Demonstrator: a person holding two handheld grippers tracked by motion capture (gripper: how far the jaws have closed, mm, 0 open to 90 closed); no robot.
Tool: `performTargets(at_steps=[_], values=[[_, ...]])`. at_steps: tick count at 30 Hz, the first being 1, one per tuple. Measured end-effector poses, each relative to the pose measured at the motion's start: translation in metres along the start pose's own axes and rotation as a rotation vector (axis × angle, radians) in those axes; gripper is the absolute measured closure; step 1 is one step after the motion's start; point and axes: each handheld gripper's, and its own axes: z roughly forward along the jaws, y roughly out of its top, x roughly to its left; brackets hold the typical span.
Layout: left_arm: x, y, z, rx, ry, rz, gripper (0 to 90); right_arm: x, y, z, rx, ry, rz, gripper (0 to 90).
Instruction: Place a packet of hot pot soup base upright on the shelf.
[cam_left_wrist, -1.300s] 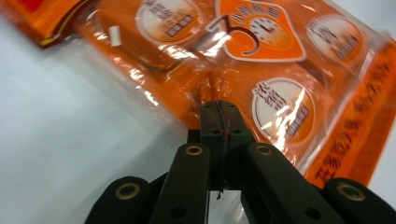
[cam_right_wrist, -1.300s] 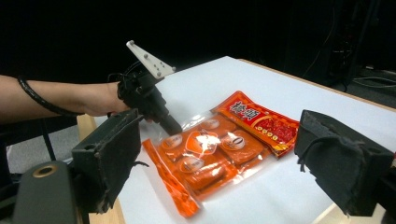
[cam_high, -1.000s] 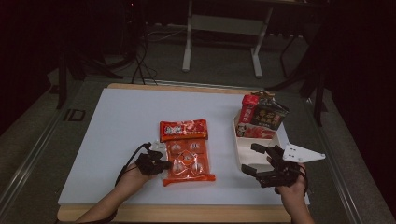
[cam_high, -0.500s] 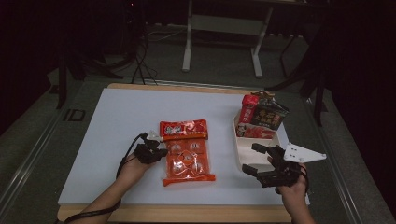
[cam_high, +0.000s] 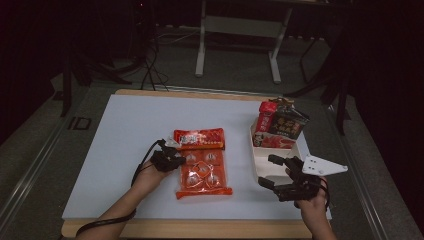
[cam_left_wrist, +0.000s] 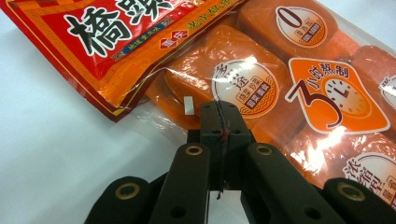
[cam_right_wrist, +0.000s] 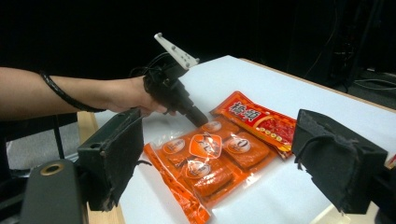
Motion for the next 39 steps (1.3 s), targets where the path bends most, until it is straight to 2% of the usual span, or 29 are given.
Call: performTargets(at_steps=[6,11,12,14,16,20,25,26,27,28,31,35,37,39], values=[[-0.010,0.008,0.009,-0.004,-0.008,0.015,90.0,0.001,0.000,0.001,0.008,-0.005,-0.008,16.5],[-0.011,0.009,0.008,-0.010,-0.028,0.020,90.0,0.001,0.000,0.001,-0.001,-0.011,-0.008,15.4],[-0.012,0.008,0.004,-0.037,-0.058,0.026,90.0,0.001,0.000,0.000,-0.005,-0.008,-0.001,16.8],[-0.015,0.008,-0.001,-0.071,-0.078,0.055,90.0,0.002,0.000,0.000,-0.013,-0.028,-0.007,17.2],[-0.016,0.009,-0.007,-0.107,-0.112,0.055,90.0,0.002,0.001,-0.001,-0.011,-0.022,-0.008,17.6],[-0.019,0.014,-0.022,-0.159,-0.162,0.081,89.7,0.003,0.002,0.000,-0.008,-0.029,-0.029,16.8],[-0.018,0.019,-0.035,-0.212,-0.199,0.082,76.2,0.004,0.002,0.000,-0.010,-0.049,-0.054,14.7],[-0.017,0.020,-0.037,-0.215,-0.198,0.075,71.0,0.004,0.002,0.000,-0.009,-0.050,-0.048,14.5],[-0.017,0.020,-0.037,-0.215,-0.198,0.075,70.0,0.004,0.002,0.000,-0.004,-0.048,-0.037,14.1],[-0.014,0.022,-0.039,-0.227,-0.220,0.073,67.1,0.004,0.002,0.000,-0.008,-0.054,-0.034,14.1],[-0.011,0.024,-0.040,-0.233,-0.220,0.074,59.9,0.004,0.003,-0.002,-0.019,-0.047,-0.015,13.6],[-0.003,0.026,-0.038,-0.233,-0.188,0.051,54.4,0.007,0.003,-0.001,-0.013,-0.076,-0.028,12.0],[0.001,0.028,-0.037,-0.229,-0.174,0.040,50.8,0.008,0.003,0.000,-0.010,-0.069,-0.041,10.3],[0.006,0.028,-0.036,-0.232,-0.156,0.036,49.4,0.010,0.003,0.001,-0.009,-0.081,-0.051,10.3]])
